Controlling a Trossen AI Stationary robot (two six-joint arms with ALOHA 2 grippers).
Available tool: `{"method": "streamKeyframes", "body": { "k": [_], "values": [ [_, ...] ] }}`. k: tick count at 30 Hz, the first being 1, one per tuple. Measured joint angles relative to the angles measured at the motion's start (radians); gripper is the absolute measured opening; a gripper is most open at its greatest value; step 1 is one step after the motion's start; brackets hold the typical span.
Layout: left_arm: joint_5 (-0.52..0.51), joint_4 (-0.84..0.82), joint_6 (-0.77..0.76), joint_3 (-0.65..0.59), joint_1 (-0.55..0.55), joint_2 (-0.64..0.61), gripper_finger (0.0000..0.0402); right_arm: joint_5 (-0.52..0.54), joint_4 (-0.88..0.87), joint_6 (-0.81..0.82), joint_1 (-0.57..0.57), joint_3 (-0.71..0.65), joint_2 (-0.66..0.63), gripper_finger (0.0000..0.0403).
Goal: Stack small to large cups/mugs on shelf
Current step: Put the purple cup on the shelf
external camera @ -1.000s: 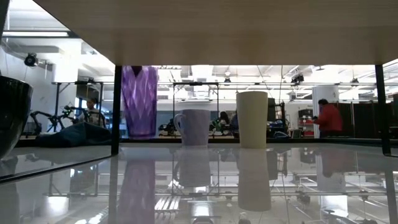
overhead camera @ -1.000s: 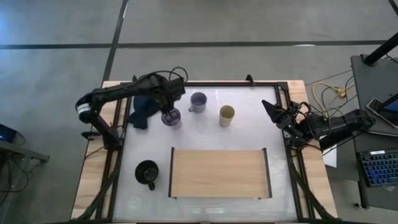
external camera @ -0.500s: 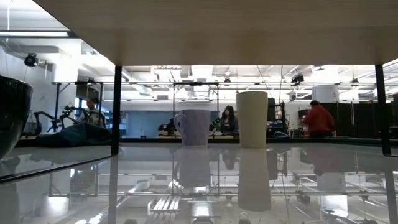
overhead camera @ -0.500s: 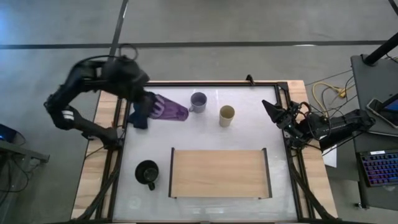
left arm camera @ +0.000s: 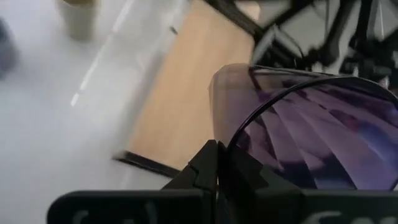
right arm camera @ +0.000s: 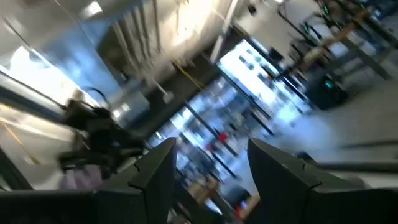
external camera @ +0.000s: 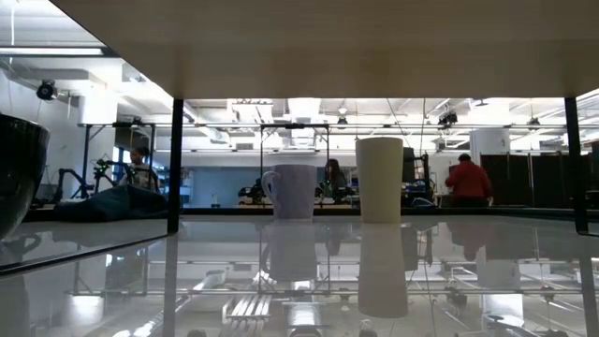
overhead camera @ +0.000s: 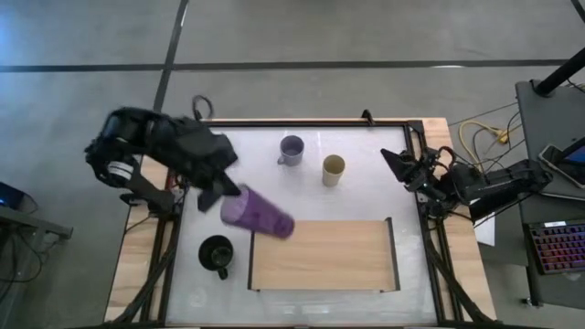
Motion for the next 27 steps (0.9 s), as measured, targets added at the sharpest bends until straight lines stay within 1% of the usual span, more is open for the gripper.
{"method": "streamKeyframes", "body": {
  "k": [5, 8, 12, 16, 20, 24, 27],
  "values": [
    [0.009, -0.003, 0.026, -0.001, -0.024, 0.046, 0.0, 0.001, -0.393, 0.116, 0.0, 0.166, 0.057, 0.0192],
    [0.009, -0.002, 0.035, -0.003, -0.026, 0.057, 0.0, -0.003, -0.549, 0.162, 0.0, 0.262, 0.105, 0.0192],
    [0.003, -0.001, 0.064, -0.03, -0.028, 0.069, 0.0, -0.049, -0.683, 0.182, 0.0, 0.378, 0.166, 0.0192],
    [0.005, -0.002, 0.079, -0.12, -0.027, 0.069, 0.0, -0.061, -0.799, 0.179, 0.002, 0.481, 0.21, 0.0192],
    [0.025, -0.002, 0.084, -0.201, -0.042, 0.068, 0.0, -0.061, -0.891, 0.167, 0.002, 0.563, 0.228, 0.0192],
    [0.024, -0.003, 0.089, -0.226, -0.091, 0.076, 0.0, -0.061, -0.997, 0.167, 0.002, 0.625, 0.232, 0.0192],
    [-0.023, -0.002, 0.089, -0.219, -0.131, 0.097, 0.0, -0.067, -1.059, 0.167, 0.002, 0.655, 0.233, 0.0192]
  ]
}}
